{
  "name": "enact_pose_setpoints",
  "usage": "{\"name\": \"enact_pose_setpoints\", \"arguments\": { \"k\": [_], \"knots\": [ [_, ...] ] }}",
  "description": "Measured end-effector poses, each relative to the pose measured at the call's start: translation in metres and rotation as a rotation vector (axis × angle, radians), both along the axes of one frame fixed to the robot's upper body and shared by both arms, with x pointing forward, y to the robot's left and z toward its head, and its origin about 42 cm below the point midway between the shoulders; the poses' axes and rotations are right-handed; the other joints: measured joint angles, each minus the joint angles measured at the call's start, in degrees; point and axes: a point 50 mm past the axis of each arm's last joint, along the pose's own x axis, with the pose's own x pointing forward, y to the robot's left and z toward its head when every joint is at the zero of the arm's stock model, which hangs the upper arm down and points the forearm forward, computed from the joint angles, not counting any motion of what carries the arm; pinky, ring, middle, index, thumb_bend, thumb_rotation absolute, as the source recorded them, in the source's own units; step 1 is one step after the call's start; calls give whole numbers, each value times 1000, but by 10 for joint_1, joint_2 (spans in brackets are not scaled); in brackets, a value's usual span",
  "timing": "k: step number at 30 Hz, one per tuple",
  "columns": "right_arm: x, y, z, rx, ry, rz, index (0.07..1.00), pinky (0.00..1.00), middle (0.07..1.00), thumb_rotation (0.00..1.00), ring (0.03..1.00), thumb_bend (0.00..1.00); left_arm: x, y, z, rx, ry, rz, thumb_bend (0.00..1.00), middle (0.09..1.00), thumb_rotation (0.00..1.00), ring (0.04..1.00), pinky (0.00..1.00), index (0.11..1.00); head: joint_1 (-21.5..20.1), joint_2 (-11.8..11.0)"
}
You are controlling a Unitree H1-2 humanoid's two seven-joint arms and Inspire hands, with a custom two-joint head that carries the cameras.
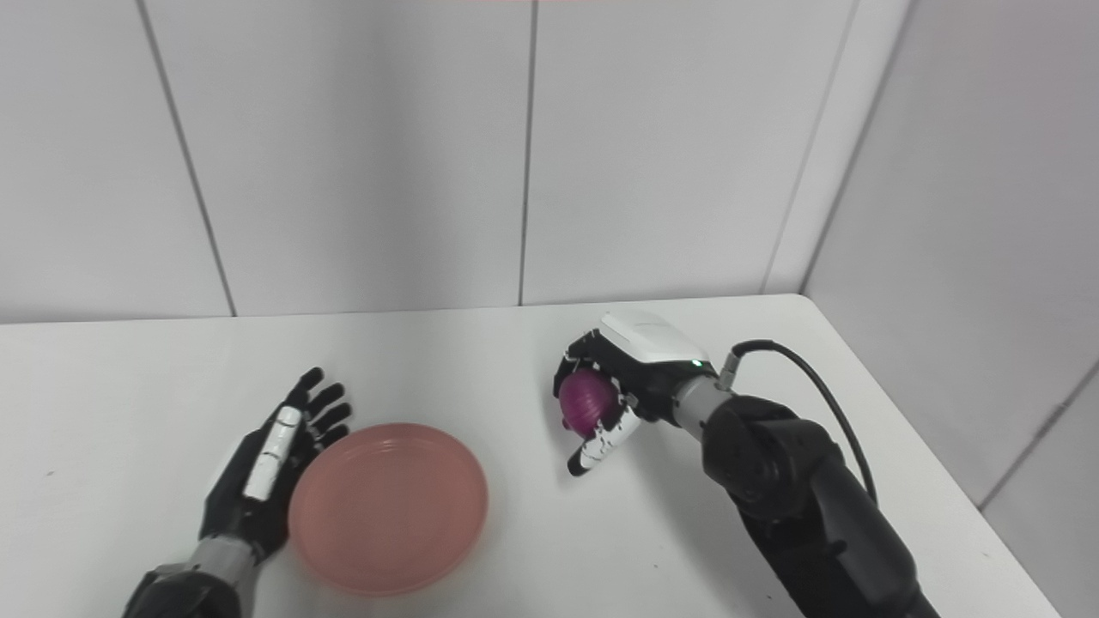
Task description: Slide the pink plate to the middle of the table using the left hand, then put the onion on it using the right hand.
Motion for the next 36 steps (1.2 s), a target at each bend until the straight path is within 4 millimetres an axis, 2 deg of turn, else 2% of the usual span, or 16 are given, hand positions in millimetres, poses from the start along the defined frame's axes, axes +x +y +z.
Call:
{"name": "enact_pose_setpoints", "arguments": {
  "k": [9,13,21,26,36],
  "knots": [
    [1,7,-8,-6,21,92,511,328,450,11,393,527,-3,-24,1,-7,6,6,612,905,788,890,914,937,67,4],
    [-1,12,-12,-12,29,124,512,329,450,10,399,527,-5,-37,2,-3,6,-9,618,901,800,884,900,940,81,6],
    [0,26,-23,-4,60,172,518,301,436,10,372,526,-6,-40,2,-4,9,-4,645,903,800,882,899,950,89,6],
    [0,40,-30,-21,74,226,510,365,462,9,431,527,-6,-42,2,-6,12,3,656,904,801,880,871,948,94,6],
    [4,78,-22,-63,62,316,515,320,453,10,400,527,-7,-45,1,6,14,5,643,902,810,877,901,949,87,4]
  ]
}}
